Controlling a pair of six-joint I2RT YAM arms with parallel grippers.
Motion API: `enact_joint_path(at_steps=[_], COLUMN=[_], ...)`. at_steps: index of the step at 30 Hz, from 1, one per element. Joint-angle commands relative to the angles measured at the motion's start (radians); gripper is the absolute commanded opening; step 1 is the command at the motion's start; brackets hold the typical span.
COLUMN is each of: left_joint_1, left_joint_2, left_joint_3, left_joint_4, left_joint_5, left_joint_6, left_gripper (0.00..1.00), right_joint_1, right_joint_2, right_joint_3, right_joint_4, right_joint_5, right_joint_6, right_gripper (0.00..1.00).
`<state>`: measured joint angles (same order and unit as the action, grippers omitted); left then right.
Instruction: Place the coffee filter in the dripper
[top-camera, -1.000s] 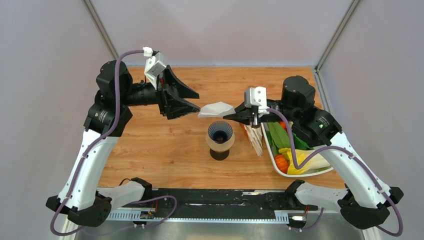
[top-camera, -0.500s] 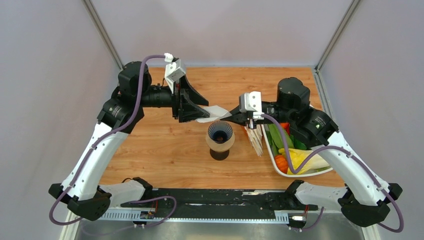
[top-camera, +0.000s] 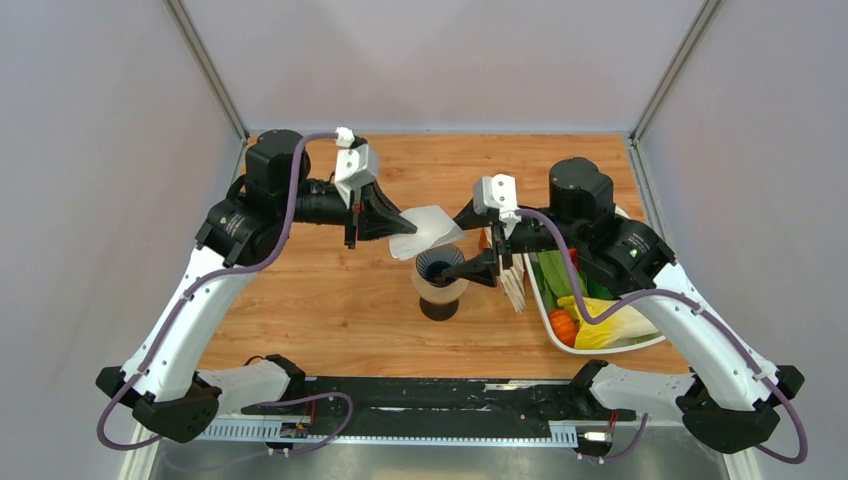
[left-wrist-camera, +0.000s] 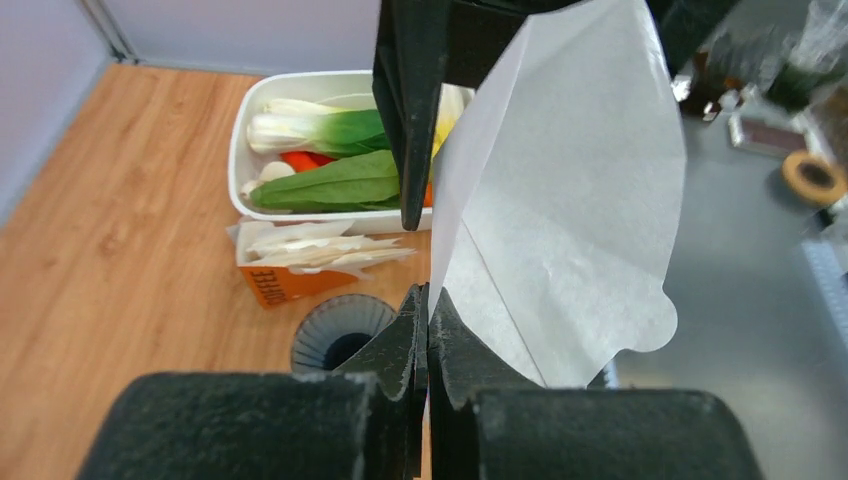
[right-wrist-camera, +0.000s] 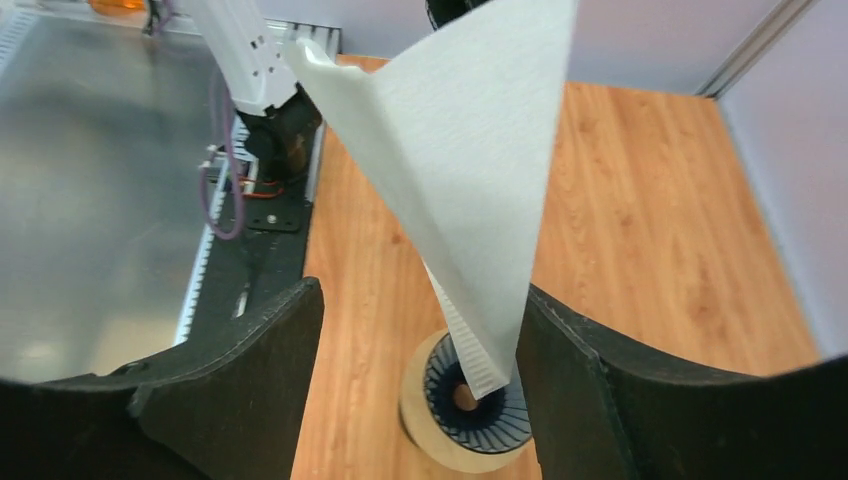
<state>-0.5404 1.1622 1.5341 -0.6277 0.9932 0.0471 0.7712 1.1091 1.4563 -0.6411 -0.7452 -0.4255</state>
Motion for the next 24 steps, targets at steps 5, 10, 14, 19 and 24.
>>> enact_joint_path(at_steps=[5, 10, 14, 19, 24], left_joint_1=[-0.106, -0.143, -0.149, -0.153, -0.153], left_joint_2=[-0.024, 0.013, 0.021, 0.044, 0.072], left_joint_3=[0.084, 0.118, 0.129, 0.154, 0.179], left_joint_4=[-0.236, -0.234, -0.184, -0.146, -0.142], left_joint_5=[-0.094, -0.165, -0.158, -0.175, -0.222], left_joint_6=[0.538, 0.486, 0.396, 0.305, 0.182], left_gripper=[0.00, 0.00, 0.00, 0.00, 0.00], right_joint_1=[0.002, 0.002, 0.002, 0.003, 0.006], right_joint_2=[0.027, 0.038, 0.043, 0.050, 0.029], right_joint_3=[0.023, 0.009, -0.002, -0.004, -0.023], right_joint_4=[-0.028, -0.025, -0.026, -0.032, -0.071], right_joint_5=[-0.063, -0.067, -0.069, -0.088, -0.048], right_joint_6=[0.204, 0.153, 0.118, 0.096, 0.007], right_gripper=[0.70, 0.52, 0.48, 0.47, 0.44])
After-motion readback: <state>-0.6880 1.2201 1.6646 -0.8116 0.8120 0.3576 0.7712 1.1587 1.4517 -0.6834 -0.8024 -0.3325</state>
